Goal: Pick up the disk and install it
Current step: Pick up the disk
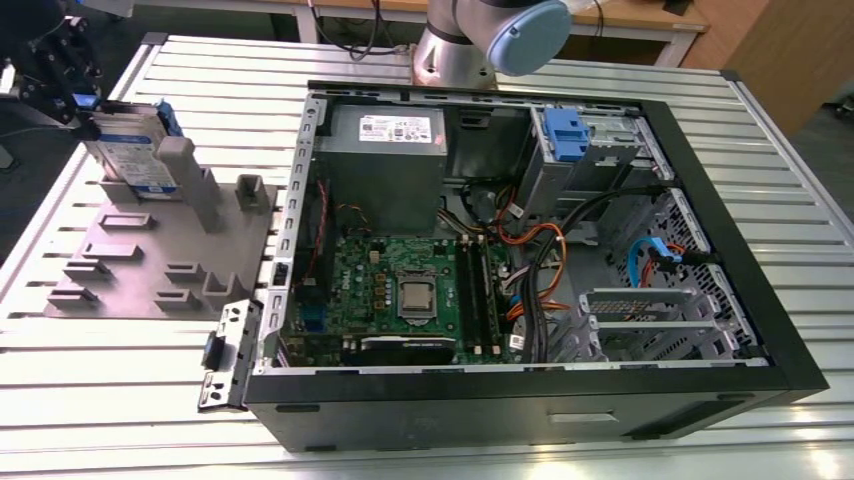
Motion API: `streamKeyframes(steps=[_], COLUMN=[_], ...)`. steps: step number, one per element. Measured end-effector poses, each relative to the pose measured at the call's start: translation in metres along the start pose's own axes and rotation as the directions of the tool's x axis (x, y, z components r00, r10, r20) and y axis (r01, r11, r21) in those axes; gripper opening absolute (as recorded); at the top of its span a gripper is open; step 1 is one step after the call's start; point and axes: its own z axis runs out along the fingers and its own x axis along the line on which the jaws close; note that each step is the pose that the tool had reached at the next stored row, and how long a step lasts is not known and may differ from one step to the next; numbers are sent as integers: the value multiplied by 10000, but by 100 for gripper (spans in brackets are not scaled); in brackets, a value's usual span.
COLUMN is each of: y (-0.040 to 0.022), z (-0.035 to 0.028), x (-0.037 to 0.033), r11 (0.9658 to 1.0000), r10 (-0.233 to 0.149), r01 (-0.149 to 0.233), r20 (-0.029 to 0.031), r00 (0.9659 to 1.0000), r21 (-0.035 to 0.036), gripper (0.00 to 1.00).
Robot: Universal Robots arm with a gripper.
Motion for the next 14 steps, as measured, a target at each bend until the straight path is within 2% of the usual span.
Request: streamKeyframes(steps=[4, 5, 6, 10, 13, 14], y=[0, 0, 0, 0, 0, 0], z=[0, 0, 0, 0, 0, 0], x=[0, 0, 0, 0, 0, 0], r11=[10000, 10000, 10000, 10000, 10000, 10000], r10=[0, 0, 0, 0, 0, -1], r01=[0, 0, 0, 0, 0, 1], r20=[0, 1, 0, -1, -2, -2], r00=[10000, 10000, 10000, 10000, 10000, 10000], r21=[1, 1, 1, 0, 0, 0], gripper=[37, 38, 44, 44, 43, 36])
